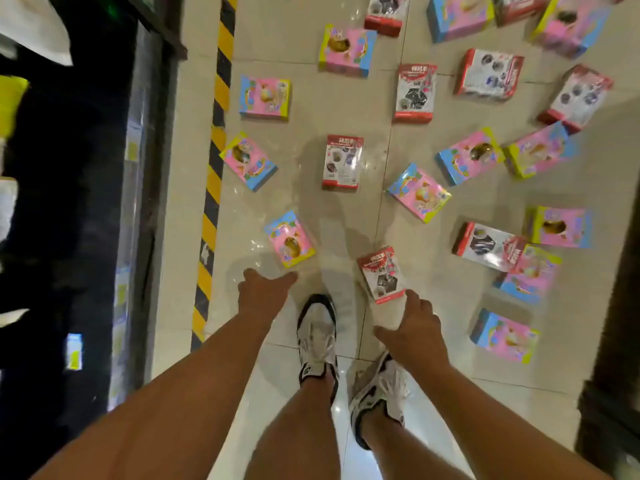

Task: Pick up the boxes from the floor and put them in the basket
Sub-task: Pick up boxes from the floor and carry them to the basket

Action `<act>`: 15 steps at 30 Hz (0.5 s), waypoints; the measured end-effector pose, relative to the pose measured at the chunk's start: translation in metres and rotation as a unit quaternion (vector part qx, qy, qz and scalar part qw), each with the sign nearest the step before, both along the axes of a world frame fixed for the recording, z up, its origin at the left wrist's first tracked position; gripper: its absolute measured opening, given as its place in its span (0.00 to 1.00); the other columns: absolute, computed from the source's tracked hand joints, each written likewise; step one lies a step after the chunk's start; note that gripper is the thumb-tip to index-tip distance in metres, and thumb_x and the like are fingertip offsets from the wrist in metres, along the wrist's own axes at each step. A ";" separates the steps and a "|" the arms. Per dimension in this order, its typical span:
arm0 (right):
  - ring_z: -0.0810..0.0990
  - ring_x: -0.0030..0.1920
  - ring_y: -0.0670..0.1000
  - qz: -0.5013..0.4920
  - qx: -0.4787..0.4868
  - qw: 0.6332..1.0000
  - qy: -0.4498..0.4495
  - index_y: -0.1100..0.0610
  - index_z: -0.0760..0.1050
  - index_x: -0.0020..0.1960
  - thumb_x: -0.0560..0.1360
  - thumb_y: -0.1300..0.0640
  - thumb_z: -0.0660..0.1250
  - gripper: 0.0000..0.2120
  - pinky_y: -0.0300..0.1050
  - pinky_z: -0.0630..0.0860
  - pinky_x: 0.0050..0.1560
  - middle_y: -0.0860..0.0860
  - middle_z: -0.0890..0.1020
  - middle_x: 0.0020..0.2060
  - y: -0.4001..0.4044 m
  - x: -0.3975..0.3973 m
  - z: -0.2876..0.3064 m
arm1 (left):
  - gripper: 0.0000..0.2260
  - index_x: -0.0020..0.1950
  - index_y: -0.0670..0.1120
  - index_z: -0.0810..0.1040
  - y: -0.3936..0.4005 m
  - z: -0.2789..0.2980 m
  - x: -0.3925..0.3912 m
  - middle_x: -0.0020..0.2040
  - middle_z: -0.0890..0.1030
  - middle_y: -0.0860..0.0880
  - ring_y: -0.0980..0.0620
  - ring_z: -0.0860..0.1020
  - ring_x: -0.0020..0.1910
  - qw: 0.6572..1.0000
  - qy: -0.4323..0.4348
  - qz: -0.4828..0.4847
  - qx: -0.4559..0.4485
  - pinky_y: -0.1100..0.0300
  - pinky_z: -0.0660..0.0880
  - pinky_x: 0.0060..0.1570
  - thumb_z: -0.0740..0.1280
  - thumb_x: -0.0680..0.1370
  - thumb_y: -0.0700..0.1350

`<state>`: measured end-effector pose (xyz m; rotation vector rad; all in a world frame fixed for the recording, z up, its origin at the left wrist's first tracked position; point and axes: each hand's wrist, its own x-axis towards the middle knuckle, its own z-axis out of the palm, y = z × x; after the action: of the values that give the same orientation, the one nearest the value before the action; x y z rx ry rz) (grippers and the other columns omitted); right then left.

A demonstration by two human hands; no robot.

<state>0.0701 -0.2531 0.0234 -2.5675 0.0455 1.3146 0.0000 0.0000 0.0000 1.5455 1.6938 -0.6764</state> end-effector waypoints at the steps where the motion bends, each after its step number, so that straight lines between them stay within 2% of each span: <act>1: 0.71 0.65 0.60 0.005 -0.003 1.000 -0.002 0.52 0.57 0.75 0.67 0.42 0.75 0.45 0.57 0.76 0.59 0.54 0.69 0.66 0.003 -0.001 -0.020 | 0.45 0.76 0.39 0.60 0.003 -0.019 0.003 0.72 0.70 0.39 0.38 0.73 0.67 1.000 -0.003 0.009 0.000 0.50 0.73 0.64 0.76 0.70 0.61; 4: 0.68 0.68 0.60 -0.004 -0.025 0.999 0.019 0.47 0.51 0.76 0.66 0.41 0.76 0.48 0.61 0.76 0.60 0.53 0.64 0.70 0.011 -0.005 -0.078 | 0.47 0.73 0.39 0.62 0.014 -0.081 0.016 0.68 0.72 0.39 0.38 0.75 0.64 0.999 0.013 0.031 -0.004 0.46 0.75 0.64 0.76 0.66 0.64; 6: 0.66 0.69 0.60 -0.014 -0.044 0.999 0.012 0.45 0.48 0.76 0.63 0.39 0.78 0.53 0.64 0.76 0.60 0.52 0.63 0.71 0.016 -0.009 -0.115 | 0.45 0.72 0.39 0.64 0.018 -0.117 0.026 0.67 0.73 0.40 0.39 0.75 0.65 0.999 0.020 0.034 0.002 0.47 0.74 0.65 0.75 0.65 0.64; 8: 0.63 0.72 0.61 -0.027 -0.056 0.998 -0.007 0.45 0.45 0.77 0.62 0.40 0.79 0.57 0.68 0.73 0.62 0.52 0.60 0.74 0.019 -0.009 -0.148 | 0.47 0.69 0.41 0.68 0.025 -0.148 0.035 0.63 0.75 0.43 0.41 0.77 0.62 0.999 0.013 0.051 0.010 0.46 0.76 0.63 0.73 0.58 0.67; 11: 0.60 0.75 0.62 -0.036 -0.088 0.995 -0.042 0.46 0.43 0.78 0.65 0.39 0.77 0.56 0.70 0.69 0.65 0.52 0.58 0.76 0.025 -0.002 -0.185 | 0.49 0.65 0.45 0.73 0.035 -0.195 0.043 0.61 0.78 0.46 0.45 0.79 0.58 0.997 0.003 0.069 0.019 0.47 0.79 0.60 0.73 0.49 0.67; 13: 0.63 0.73 0.62 -0.021 -0.104 0.992 -0.070 0.49 0.43 0.79 0.65 0.38 0.75 0.55 0.68 0.71 0.63 0.53 0.60 0.75 0.027 -0.001 -0.198 | 0.53 0.69 0.41 0.69 0.030 -0.209 0.051 0.63 0.76 0.45 0.45 0.78 0.61 0.996 0.001 0.083 0.045 0.48 0.78 0.62 0.77 0.50 0.66; 15: 0.68 0.68 0.61 -0.010 -0.101 0.990 -0.098 0.51 0.43 0.79 0.67 0.41 0.74 0.54 0.64 0.76 0.58 0.55 0.64 0.71 0.027 -0.005 -0.206 | 0.53 0.71 0.37 0.64 0.024 -0.218 0.057 0.65 0.73 0.42 0.44 0.76 0.64 0.992 0.007 0.092 0.085 0.48 0.76 0.65 0.80 0.55 0.62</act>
<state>0.0647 -0.2258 -0.1831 -2.8460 0.1760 1.0943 0.0575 0.0243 -0.2179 1.4771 1.9179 -0.4605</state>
